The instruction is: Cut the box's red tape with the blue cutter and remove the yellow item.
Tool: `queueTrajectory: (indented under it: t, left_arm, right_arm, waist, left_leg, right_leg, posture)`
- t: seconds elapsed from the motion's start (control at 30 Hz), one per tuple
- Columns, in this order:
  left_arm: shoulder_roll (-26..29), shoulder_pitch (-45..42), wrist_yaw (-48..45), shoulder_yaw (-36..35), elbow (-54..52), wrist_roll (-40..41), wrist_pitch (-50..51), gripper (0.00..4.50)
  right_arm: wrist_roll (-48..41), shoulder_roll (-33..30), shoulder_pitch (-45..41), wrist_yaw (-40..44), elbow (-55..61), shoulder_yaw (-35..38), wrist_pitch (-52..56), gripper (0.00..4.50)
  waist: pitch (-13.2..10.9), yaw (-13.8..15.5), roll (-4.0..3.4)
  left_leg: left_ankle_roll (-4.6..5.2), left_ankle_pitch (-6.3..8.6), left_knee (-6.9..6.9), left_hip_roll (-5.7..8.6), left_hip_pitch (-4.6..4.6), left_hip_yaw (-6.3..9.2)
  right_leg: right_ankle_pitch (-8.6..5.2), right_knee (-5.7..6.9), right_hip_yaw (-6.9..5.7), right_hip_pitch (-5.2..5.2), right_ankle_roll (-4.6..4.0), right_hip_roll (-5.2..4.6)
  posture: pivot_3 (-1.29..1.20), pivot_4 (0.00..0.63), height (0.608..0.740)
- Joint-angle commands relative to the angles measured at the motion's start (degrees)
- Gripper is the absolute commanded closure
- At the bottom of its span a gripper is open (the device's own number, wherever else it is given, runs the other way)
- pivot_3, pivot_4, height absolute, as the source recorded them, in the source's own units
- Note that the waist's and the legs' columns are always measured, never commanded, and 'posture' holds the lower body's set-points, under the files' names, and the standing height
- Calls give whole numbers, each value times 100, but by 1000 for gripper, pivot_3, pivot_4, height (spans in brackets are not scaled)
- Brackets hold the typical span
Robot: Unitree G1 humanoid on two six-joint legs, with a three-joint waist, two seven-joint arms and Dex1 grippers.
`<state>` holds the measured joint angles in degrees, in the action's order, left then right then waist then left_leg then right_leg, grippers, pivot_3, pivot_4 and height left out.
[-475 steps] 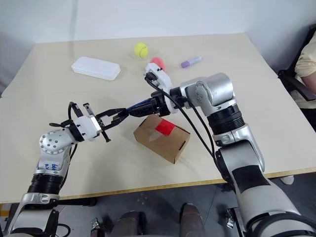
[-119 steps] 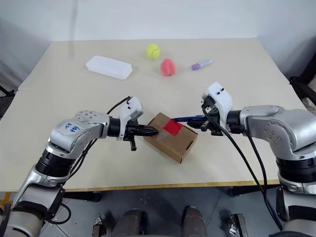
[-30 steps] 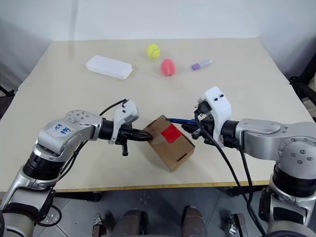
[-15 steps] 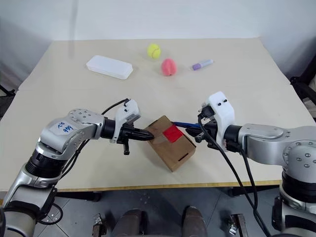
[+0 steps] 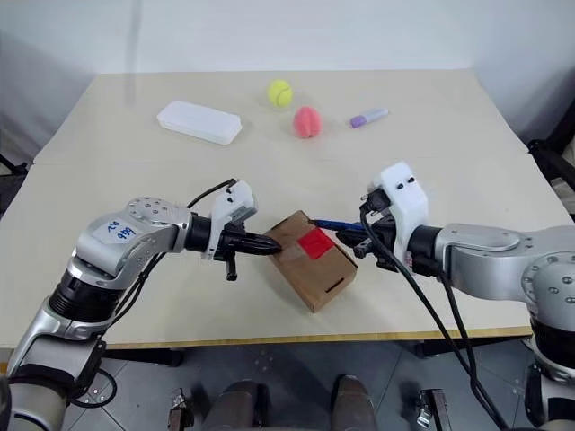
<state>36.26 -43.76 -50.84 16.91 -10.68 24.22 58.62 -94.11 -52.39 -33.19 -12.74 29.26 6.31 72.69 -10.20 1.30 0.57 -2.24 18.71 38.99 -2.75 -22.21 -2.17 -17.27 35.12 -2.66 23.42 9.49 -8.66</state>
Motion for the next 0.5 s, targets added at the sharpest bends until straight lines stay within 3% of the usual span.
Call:
queueTrajectory:
  t: [0.03,0.5]
  left_arm:
    - [14,148,4,299,105,-145,119,4500]
    - [-9,184,26,292,70,-125,139,4500]
  right_arm:
    - [-180,-181,-3,-41,121,-19,-265,4383]
    - [-197,-470,31,-47,25,-139,-621,4383]
  waist:
    - [0,2,0]
    - [0,6,0]
  left_leg:
    - [1,0,0,0,0,0]
    - [2,1,0,0,-2,-1]
  right_leg:
    - [0,-1,0,0,0,0]
    - [0,-5,0,0,0,0]
  posture:
    - [0,150,740]
    - [0,150,740]
